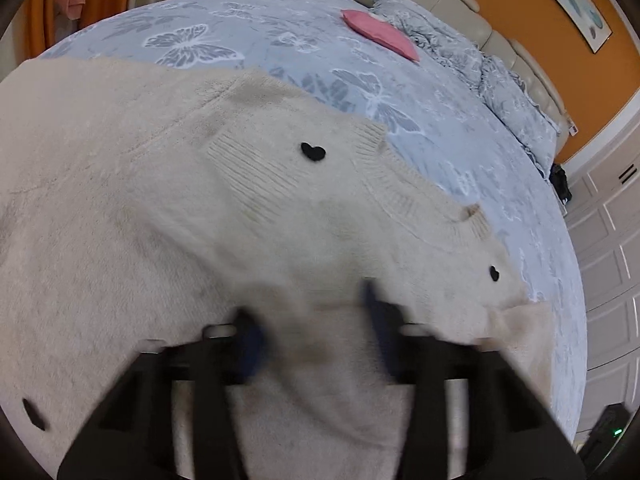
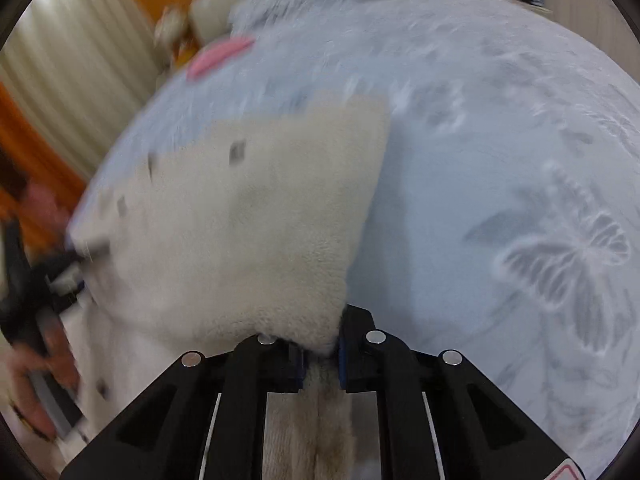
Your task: Fold small clothes
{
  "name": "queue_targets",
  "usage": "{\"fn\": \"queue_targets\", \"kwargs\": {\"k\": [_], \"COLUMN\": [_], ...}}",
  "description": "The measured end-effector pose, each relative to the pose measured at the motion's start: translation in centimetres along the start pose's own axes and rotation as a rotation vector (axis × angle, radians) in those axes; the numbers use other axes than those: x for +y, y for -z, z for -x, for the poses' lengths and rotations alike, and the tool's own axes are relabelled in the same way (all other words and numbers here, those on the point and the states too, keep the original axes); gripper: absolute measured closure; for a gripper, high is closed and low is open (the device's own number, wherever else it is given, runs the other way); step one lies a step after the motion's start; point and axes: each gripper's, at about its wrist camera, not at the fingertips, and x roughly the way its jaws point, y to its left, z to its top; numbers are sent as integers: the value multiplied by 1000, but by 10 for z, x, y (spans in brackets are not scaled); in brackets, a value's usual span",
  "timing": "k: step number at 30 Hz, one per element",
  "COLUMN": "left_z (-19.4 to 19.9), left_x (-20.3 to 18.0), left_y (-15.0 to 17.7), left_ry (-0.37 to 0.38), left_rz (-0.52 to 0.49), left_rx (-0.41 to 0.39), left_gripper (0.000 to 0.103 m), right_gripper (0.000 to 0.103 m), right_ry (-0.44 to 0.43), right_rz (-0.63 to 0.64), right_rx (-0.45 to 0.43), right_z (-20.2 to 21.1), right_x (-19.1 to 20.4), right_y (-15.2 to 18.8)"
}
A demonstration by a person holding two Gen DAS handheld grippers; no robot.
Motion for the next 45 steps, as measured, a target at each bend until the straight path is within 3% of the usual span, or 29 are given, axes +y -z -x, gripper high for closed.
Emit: {"fn": "queue_targets", "kwargs": {"k": [3, 6, 8, 9, 11, 12, 13, 15, 18, 21, 24, 26, 27, 30, 31, 34, 35, 36, 38, 39, 40, 42, 43, 45], "left_z": [1, -4, -2, 4, 17, 26, 40, 65, 93, 111, 124, 123, 121, 116, 117, 116, 114, 115, 116, 114, 112, 126, 142, 157], "left_x": [15, 9, 5, 9, 21, 28, 41, 73, 127, 185, 217, 237, 245, 284, 296, 340, 352, 360, 366, 365, 359, 337, 304, 248], "left_y": [0, 9, 9, 7, 4, 3, 1, -5, -23, -50, -66, -73, -75, -85, -88, -101, -105, -108, -116, -121, -126, -133, -139, -141], "left_ry": [20, -3, -11, 19, 62, 63, 58, 16, -51, -163, -201, -202, -197, -229, -230, -237, -223, -210, -192, -176, -164, -136, -112, -68], "left_rz": [21, -88, -112, -86, -41, -29, -20, -5, 44, 96, 128, 181, 206, 319, 355, 520, 568, 603, 626, 622, 621, 579, 481, 319], "left_rx": [17, -13, -19, -19, -34, -55, -92, -157, -215, -233, -253, -243, -232, -221, -231, -268, -276, -295, -337, -329, -310, -362, -421, -454], "left_gripper": [81, 80, 78, 77, 66, 53, 39, 25, 20, 20, 20, 20, 20, 19, 18, 17, 17, 18, 36, 70, 93, 93, 93, 93], "right_gripper": [94, 94, 92, 89, 73, 66, 65, 62, 54, 54, 54, 69, 88, 91, 89, 70, 55, 44, 39, 39, 39, 39, 39, 39], "right_ry": [5, 27, 32, 27, 51, 70, 93, 106, 91, 63, -4, 54, 105, 90, 109, 126, 113, 95, 61, 48, 45, 39, 41, 43], "right_rz": [-93, -116, -101, -106, -100, -96, -92, -74, -30, 1, 42, 88, 89, 39, 18, 59, 68, 66, 59, 66, 76, 110, 138, 169], "right_rx": [-69, 32, 14, 10, 12, 3, -18, -41, -68, -78, -88, 3, 60, 41, 31, -28, -44, -53, -57, -41, -36, -37, -44, -62], "right_z": [18, -14, -5, 1, 11, 17, 31, 45, 59, 53, 37, -4, -27, -30, -20, 10, 18, 25, 32, 34, 36, 41, 44, 49], "right_x": [-28, -43, -37, -35, -29, -27, -20, -11, 6, 23, 34, 31, 23, 7, 11, 35, 44, 51, 60, 68, 69, 82, 89, 98], "right_y": [-4, 10, 8, 7, 7, 8, 14, 25, 38, 18, -9, -22, -24, -28, -27, -10, -1, 9, 25, 37, 43, 54, 59, 66]}}
